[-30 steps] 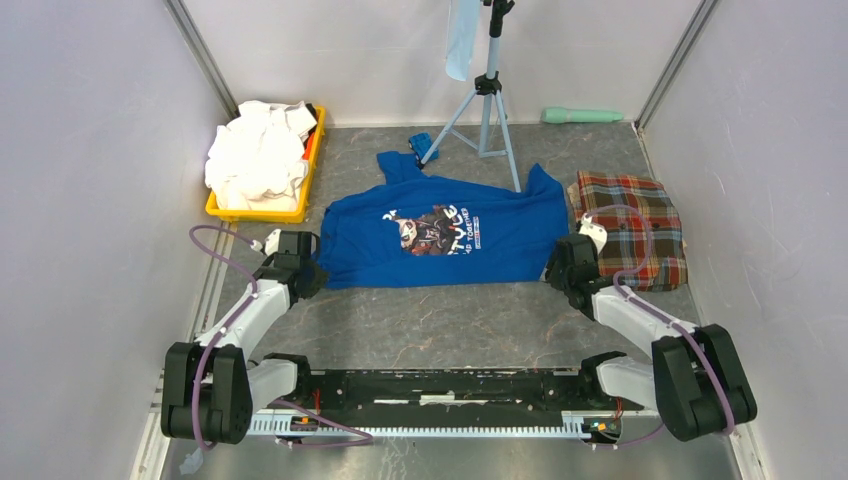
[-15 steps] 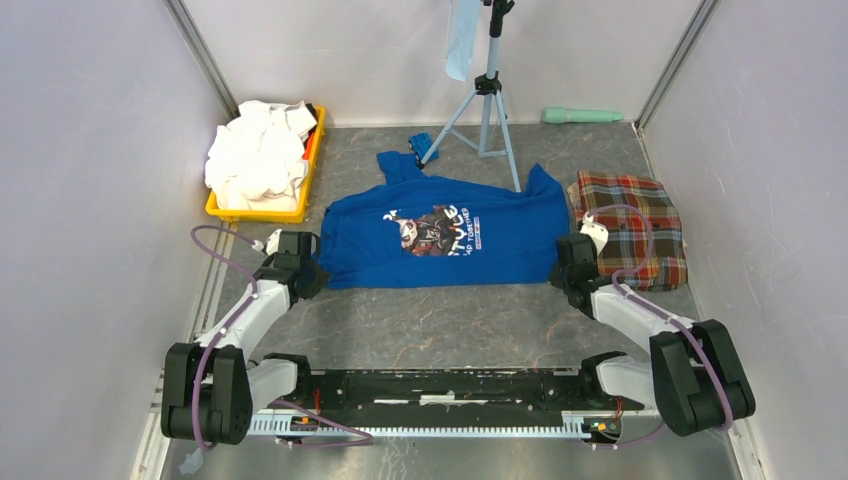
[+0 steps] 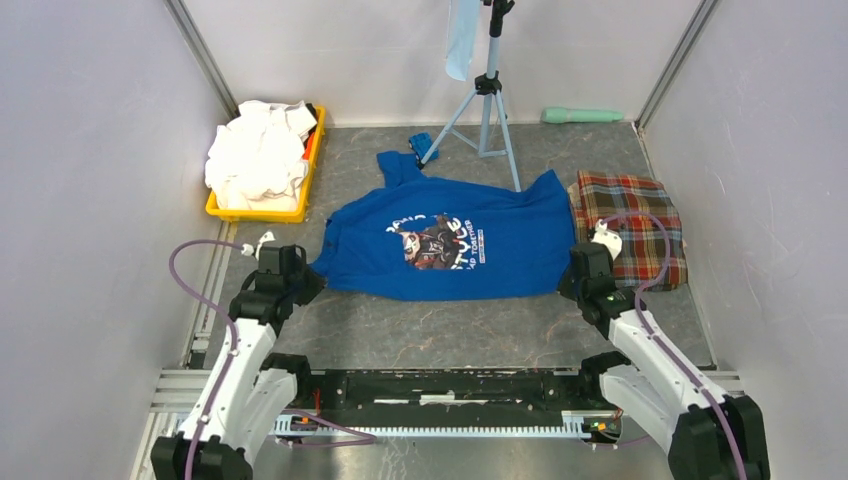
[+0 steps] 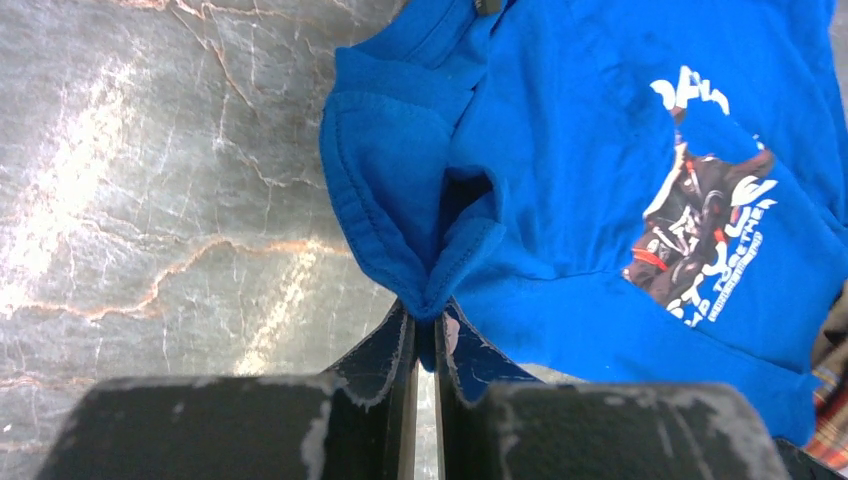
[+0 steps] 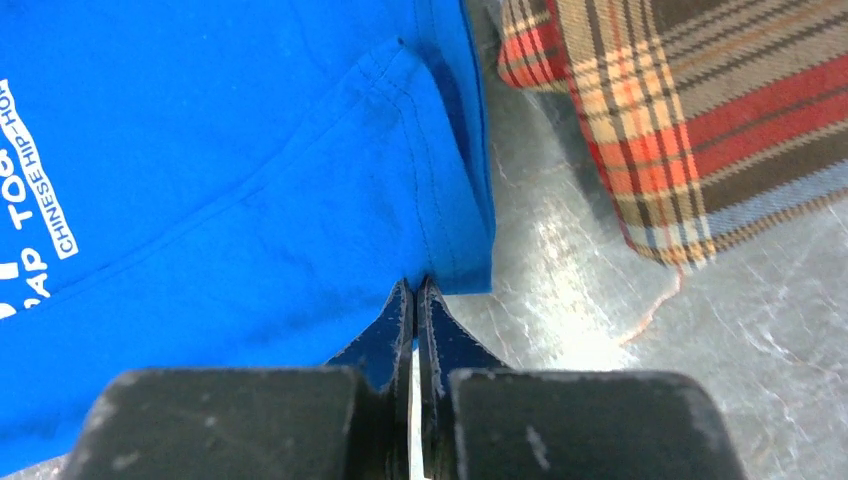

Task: Fold and stack the mixed laundry pile
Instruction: Fold the T-shirt.

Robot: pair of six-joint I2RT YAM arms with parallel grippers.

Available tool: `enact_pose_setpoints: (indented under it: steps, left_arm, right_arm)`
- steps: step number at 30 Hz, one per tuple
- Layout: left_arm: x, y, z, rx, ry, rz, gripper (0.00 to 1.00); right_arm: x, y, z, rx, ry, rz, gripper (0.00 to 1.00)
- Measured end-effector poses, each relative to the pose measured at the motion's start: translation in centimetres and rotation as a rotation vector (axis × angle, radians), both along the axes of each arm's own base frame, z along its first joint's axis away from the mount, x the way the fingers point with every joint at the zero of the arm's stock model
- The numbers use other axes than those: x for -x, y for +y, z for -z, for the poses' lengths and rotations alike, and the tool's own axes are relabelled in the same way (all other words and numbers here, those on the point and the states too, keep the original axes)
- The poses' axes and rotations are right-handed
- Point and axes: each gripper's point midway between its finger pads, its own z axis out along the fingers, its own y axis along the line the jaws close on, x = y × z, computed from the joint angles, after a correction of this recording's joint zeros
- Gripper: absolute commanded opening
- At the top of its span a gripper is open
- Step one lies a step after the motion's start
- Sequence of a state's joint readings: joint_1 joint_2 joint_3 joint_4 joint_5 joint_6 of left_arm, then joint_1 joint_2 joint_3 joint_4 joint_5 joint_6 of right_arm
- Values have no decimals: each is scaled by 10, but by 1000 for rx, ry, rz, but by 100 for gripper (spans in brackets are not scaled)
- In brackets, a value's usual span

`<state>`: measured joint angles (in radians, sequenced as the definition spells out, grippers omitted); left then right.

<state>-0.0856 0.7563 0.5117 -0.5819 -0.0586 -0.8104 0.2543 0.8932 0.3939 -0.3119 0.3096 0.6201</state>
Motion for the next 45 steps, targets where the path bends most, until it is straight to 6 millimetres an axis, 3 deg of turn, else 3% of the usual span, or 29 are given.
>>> enact_pose_setpoints:
  steps: [12, 23, 25, 27, 28, 30, 32, 36, 40, 45]
  left_arm:
    - [46, -9, -52, 75, -62, 26, 4]
    - [98, 2, -57, 44, -10, 0, 9]
    - [104, 4, -56, 37, -2, -5, 18]
    - [109, 5, -53, 33, 11, -8, 40]
    - [112, 6, -52, 30, 15, -8, 58]
    - [115, 7, -52, 19, 14, -5, 81]
    - [119, 8, -54, 16, 11, -6, 96]
    - [123, 9, -70, 15, -20, -4, 100]
    - [120, 12, -104, 2, -112, -7, 100]
    - [93, 7, -125, -1, -158, 31, 100]
  right_arm:
    - [40, -3, -11, -30, 24, -16, 0]
    - [69, 2, -13, -94, 38, -48, 0]
    - [74, 3, -9, -103, 47, -53, 0]
    - [81, 4, -2, -108, 69, -60, 6]
    - [84, 4, 1, -110, 80, -62, 13]
    - [91, 4, 5, -115, 100, -68, 32]
    - [93, 6, 4, -123, 98, -73, 41]
    - [97, 8, 0, -140, 89, -90, 48]
    - [94, 9, -21, -144, 53, -97, 50]
    - [76, 12, -57, -138, -45, -127, 50]
